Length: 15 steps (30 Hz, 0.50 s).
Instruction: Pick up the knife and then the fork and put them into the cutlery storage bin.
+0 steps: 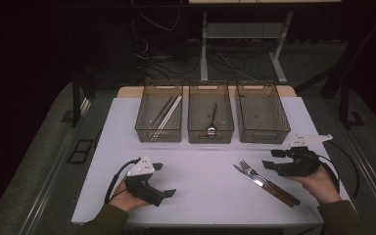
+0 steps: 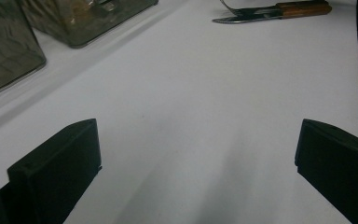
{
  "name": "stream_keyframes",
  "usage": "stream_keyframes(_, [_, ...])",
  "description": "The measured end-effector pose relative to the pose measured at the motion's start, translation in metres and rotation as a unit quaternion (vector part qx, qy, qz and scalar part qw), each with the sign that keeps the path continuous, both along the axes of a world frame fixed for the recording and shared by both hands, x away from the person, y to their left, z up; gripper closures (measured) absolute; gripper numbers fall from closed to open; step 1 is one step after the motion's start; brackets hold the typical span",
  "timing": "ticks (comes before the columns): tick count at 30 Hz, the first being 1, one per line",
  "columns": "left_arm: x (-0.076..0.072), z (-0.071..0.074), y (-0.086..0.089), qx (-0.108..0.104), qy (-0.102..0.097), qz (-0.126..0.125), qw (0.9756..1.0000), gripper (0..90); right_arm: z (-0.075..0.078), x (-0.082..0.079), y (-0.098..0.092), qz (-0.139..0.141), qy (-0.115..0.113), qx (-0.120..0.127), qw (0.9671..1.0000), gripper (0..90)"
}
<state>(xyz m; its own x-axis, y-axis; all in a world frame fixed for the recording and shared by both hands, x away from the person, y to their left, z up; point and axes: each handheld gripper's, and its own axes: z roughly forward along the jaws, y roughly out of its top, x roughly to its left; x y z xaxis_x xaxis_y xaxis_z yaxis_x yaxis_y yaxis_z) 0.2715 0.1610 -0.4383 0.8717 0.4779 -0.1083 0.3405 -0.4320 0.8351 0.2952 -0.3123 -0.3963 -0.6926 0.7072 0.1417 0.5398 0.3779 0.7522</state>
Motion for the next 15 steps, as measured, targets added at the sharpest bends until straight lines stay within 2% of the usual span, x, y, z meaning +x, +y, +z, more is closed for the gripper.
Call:
stream_keyframes(5, [-0.0009, -0.0010, 0.0020, -0.003, 0.004, 0.002, 1.0000, 0.0, -0.0040, -0.0059, -0.0039, 0.012, 0.014, -0.015, 0.9997, 42.0])
stream_keyframes(8, [-0.0010, -0.0014, 0.0016, -0.002, 0.005, 0.000, 1.0000, 0.0, -0.0044, -0.0089, -0.0043, 0.022, 0.020, -0.035, 0.9989, 42.9])
stream_keyframes(15, [0.0000, -0.0013, 0.0010, -0.002, 0.003, 0.000, 1.0000, 0.0, -0.0107, -0.0104, -0.0040, 0.045, 0.057, -0.080, 0.9942, 50.0])
